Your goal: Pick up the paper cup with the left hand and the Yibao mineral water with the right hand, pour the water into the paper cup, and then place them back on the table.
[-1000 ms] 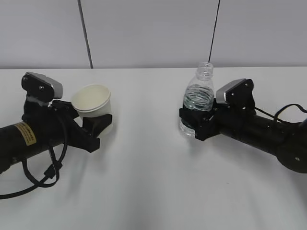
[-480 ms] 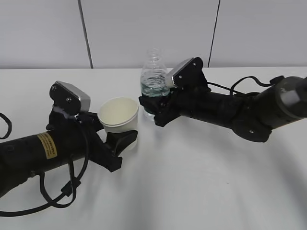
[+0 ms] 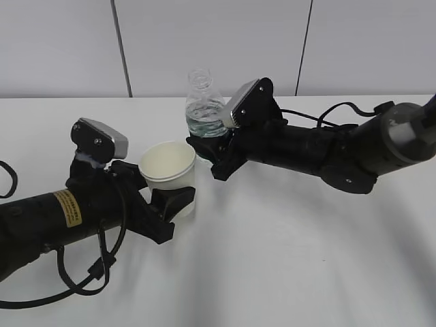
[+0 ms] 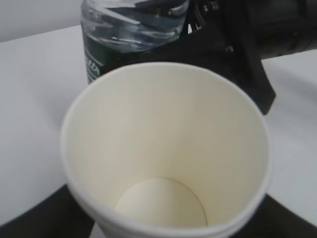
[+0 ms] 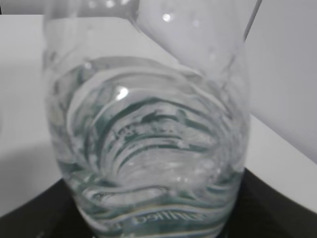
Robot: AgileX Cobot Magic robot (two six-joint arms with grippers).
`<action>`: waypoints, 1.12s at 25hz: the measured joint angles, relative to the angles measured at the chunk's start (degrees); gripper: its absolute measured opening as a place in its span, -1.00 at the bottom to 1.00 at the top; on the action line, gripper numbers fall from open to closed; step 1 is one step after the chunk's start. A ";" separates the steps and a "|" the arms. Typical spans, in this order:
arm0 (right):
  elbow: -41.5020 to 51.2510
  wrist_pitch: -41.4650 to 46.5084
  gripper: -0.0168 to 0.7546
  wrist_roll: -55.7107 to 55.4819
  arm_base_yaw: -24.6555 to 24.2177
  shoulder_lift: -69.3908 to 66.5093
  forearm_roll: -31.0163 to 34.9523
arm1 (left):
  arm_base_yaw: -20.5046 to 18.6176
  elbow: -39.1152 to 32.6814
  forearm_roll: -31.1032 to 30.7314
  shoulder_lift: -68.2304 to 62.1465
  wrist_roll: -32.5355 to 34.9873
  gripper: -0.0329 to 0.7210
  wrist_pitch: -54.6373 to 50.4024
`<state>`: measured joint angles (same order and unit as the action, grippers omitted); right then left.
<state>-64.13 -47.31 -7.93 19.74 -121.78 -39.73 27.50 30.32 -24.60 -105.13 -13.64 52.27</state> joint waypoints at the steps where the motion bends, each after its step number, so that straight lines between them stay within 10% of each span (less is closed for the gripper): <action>1: -0.12 0.28 0.28 1.47 0.00 -0.10 0.00 | 0.00 0.00 -0.07 0.00 0.00 0.29 0.00; 28: -0.25 0.87 0.27 40.44 0.00 -0.23 6.03 | 0.00 0.00 -0.18 0.00 3.89 0.29 -3.68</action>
<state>-64.38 -46.44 32.50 19.74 -122.01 -33.70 27.50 30.32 -24.77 -105.13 -9.75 48.58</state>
